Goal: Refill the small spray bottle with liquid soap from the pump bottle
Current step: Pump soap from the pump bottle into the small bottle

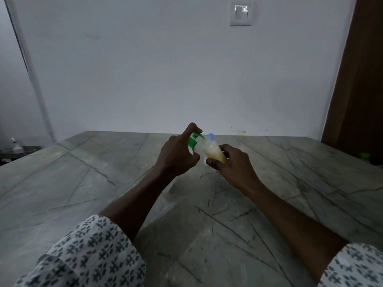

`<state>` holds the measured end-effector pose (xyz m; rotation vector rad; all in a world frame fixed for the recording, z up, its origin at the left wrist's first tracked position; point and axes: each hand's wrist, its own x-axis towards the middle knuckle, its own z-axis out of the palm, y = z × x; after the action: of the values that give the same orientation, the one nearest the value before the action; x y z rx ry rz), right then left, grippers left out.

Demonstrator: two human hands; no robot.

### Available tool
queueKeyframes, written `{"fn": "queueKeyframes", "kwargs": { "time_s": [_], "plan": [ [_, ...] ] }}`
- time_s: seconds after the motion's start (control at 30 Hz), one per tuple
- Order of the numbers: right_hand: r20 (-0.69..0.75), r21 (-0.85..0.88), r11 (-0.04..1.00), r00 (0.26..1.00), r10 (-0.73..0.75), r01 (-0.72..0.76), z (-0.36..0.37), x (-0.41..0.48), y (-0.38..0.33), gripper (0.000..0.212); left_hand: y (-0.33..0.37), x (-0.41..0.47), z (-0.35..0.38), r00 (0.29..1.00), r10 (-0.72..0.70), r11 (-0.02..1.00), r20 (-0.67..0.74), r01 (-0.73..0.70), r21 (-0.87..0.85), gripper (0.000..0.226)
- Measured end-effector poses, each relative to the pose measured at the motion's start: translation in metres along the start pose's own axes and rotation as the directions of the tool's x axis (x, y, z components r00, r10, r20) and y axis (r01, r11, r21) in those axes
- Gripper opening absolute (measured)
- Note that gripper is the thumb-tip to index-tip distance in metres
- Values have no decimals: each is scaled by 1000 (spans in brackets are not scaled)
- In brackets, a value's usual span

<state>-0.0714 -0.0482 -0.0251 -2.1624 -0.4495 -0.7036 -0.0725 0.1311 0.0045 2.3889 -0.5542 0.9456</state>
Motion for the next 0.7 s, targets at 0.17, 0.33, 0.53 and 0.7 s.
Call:
{"fn": "queueKeyframes", "kwargs": {
  "time_s": [0.17,0.33,0.53,0.7],
  "plan": [
    [50,46,998,998,49,-51,2,0,3,55,-4,0,0,999,10,999,49,-12,38,68],
    [72,167,983,996,61,-72,1,-1,0,47,-2,-2,-2,999,37,999,20,-36,-23,77],
    [115,316,945,992,54,-88,0,-3,-7,40,3,-4,0,999,29,988,-32,-33,-151,80],
    [92,274,959,994,53,-77,0,-2,-4,43,1,-2,0,999,41,990,-11,-42,-132,78]
  ]
}}
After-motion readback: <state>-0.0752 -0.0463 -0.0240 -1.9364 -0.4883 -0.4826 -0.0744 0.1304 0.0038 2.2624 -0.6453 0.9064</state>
